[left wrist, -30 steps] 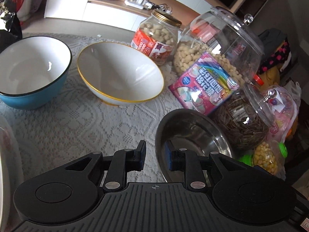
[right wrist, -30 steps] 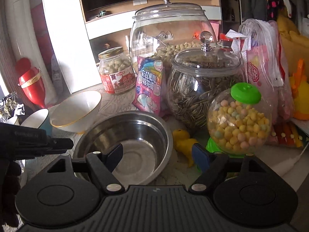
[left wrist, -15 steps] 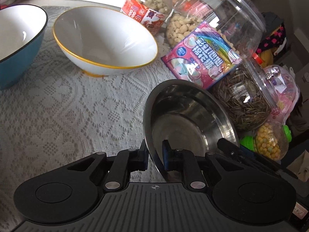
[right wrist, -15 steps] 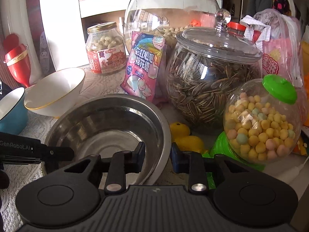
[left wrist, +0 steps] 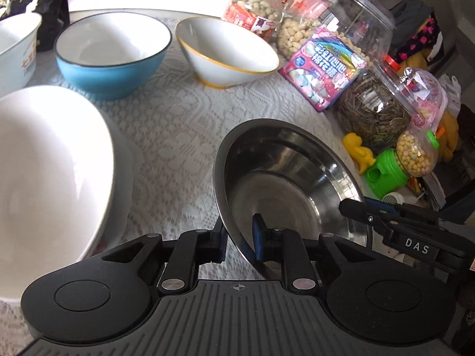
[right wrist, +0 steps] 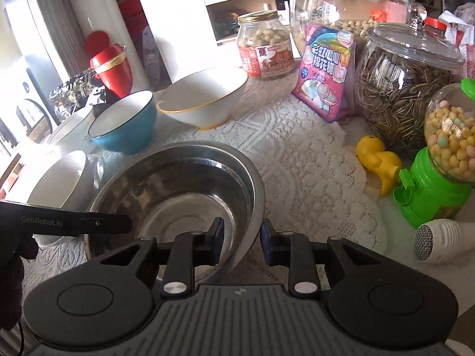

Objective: Organize plates and bowls
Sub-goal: 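Lift the steel bowl with the left gripper and carry it toward the white bowl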

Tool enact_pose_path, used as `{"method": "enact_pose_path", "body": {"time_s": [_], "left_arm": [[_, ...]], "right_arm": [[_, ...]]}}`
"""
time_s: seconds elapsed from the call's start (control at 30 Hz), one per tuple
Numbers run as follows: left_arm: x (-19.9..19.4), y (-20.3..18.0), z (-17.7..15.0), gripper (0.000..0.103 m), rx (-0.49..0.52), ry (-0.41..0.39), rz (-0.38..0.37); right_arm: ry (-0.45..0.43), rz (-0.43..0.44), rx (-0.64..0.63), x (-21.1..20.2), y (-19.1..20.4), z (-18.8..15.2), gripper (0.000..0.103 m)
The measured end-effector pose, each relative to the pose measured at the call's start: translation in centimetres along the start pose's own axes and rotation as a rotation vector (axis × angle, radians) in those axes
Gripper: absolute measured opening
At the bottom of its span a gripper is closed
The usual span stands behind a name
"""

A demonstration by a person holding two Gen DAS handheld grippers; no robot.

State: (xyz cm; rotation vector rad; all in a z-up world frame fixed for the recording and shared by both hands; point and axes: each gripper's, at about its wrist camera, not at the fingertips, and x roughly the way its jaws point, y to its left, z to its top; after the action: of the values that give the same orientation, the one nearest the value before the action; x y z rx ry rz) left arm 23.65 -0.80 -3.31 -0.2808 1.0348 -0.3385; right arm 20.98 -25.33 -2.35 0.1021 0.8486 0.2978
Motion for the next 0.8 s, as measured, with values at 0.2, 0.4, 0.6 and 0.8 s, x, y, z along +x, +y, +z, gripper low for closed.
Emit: {"method": "enact_pose_path", "body": {"time_s": [0.2,0.4,0.6,0.8], "left_arm": [[0.9,0.7,-0.2,0.017,-0.091,-0.023,0.021],[2.4,0.5,-0.2,0.018,-0.090,0.010,0.028],[3.2,0.0,-0.4,0.017,-0.065,0.020,0.039],[3.3,0.0,-0.7,0.017,-0.088,0.001,0.048]], "right_arm": [[0.064,-0.004,0.029,2.6,-0.4,1.4,0.026],[0.094,0.009,0.087,4.7,-0.6,0.3,0.026],[0.096,0.010,0.073,4.7,-0.4,0.0,0.026],[0.083,-0.035,-0.017,4.8,1.2,-0.4,0.026]]}}
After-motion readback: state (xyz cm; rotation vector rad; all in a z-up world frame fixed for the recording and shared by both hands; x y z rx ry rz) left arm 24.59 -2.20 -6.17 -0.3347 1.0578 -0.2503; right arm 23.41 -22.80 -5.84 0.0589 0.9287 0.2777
